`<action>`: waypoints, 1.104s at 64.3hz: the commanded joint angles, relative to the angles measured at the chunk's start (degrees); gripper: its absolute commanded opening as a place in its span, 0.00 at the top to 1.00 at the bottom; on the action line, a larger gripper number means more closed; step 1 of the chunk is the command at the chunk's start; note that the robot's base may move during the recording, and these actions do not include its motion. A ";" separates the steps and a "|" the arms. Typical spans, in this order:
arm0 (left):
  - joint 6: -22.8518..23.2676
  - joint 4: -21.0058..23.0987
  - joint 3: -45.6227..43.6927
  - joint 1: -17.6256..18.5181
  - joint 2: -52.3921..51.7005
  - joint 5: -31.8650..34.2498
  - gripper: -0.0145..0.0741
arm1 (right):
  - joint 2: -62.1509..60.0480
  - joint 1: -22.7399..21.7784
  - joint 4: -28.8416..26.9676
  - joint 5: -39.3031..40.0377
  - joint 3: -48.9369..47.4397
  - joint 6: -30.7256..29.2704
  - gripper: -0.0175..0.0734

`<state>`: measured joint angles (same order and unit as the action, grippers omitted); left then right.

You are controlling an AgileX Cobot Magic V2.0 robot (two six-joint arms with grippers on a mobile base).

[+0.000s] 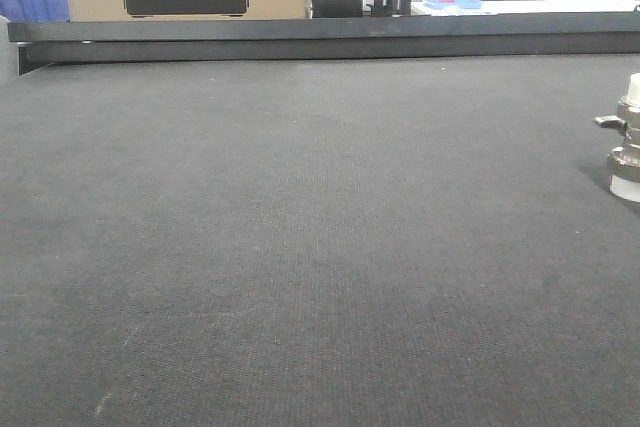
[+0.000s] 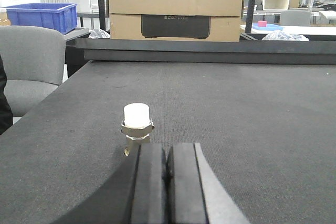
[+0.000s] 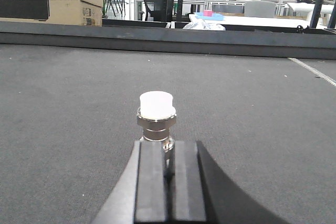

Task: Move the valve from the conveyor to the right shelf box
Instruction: 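Lower both grippers over the two valves on the conveyor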

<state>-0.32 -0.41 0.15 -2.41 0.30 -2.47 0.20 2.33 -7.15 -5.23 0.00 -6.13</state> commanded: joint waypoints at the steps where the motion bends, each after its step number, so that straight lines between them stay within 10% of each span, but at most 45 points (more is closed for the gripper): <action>1: 0.00 0.41 -0.15 -0.27 -0.30 0.90 0.96 | -0.20 -0.01 -0.05 1.45 0.00 -0.01 0.99; 61: 0.32 0.41 -0.15 -0.27 -0.30 12.11 0.96 | -0.20 -0.01 -0.05 11.21 0.00 -0.01 0.99; 71: 0.32 0.41 -9.30 -0.27 -0.30 6.10 0.96 | -0.20 -0.01 -0.05 3.71 -9.47 -0.01 0.99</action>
<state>0.00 -0.41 -4.09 -2.41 0.20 5.04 0.11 2.33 -7.15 0.41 -3.75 -6.13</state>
